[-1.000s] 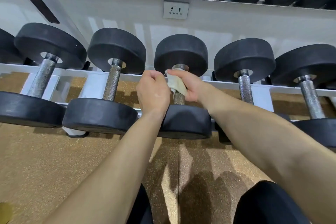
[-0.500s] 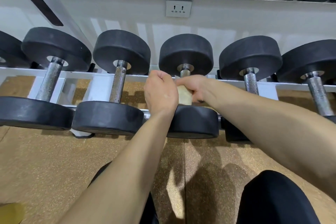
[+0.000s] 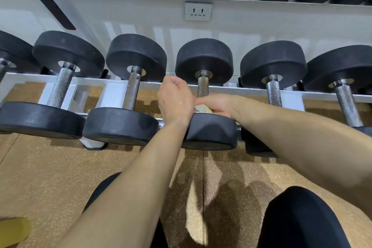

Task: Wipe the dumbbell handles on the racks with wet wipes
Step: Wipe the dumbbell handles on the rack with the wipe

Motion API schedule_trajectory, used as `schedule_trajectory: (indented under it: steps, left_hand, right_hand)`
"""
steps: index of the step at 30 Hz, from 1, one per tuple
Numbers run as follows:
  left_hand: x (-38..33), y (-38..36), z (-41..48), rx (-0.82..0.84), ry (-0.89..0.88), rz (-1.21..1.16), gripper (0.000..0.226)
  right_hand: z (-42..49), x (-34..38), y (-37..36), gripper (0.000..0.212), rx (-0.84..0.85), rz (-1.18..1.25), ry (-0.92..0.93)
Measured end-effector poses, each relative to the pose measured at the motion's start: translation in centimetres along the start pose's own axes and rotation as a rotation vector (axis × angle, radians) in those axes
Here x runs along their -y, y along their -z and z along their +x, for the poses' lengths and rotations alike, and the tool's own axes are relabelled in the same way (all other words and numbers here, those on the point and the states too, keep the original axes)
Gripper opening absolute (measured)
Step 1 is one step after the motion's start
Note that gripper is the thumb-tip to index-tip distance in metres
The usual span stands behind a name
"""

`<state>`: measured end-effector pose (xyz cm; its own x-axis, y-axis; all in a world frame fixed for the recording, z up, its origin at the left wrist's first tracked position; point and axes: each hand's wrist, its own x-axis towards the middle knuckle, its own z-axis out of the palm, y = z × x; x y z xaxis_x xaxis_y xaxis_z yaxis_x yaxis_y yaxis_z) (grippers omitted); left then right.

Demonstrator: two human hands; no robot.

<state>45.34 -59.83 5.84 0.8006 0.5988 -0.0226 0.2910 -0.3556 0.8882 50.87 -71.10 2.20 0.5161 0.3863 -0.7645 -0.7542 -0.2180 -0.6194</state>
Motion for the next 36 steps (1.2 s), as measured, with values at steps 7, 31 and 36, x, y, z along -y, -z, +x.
schedule_trajectory:
  steps: [7, 31, 36]
  left_hand:
    - [0.0, 0.0, 0.0, -0.021, -0.020, 0.029, 0.019]
    - [0.9, -0.6, 1.2, 0.353, -0.014, 0.077, 0.009]
    - [0.6, -0.6, 2.4, 0.375, -0.075, 0.007, 0.011]
  right_hand:
    - [0.2, 2.1, -2.1, 0.038, -0.388, -0.116, 0.105]
    - [-6.9, 1.1, 2.8, 0.040, -0.373, -0.276, 0.297]
    - [-7.2, 1.6, 3.0, 0.012, -0.362, -0.578, 0.285]
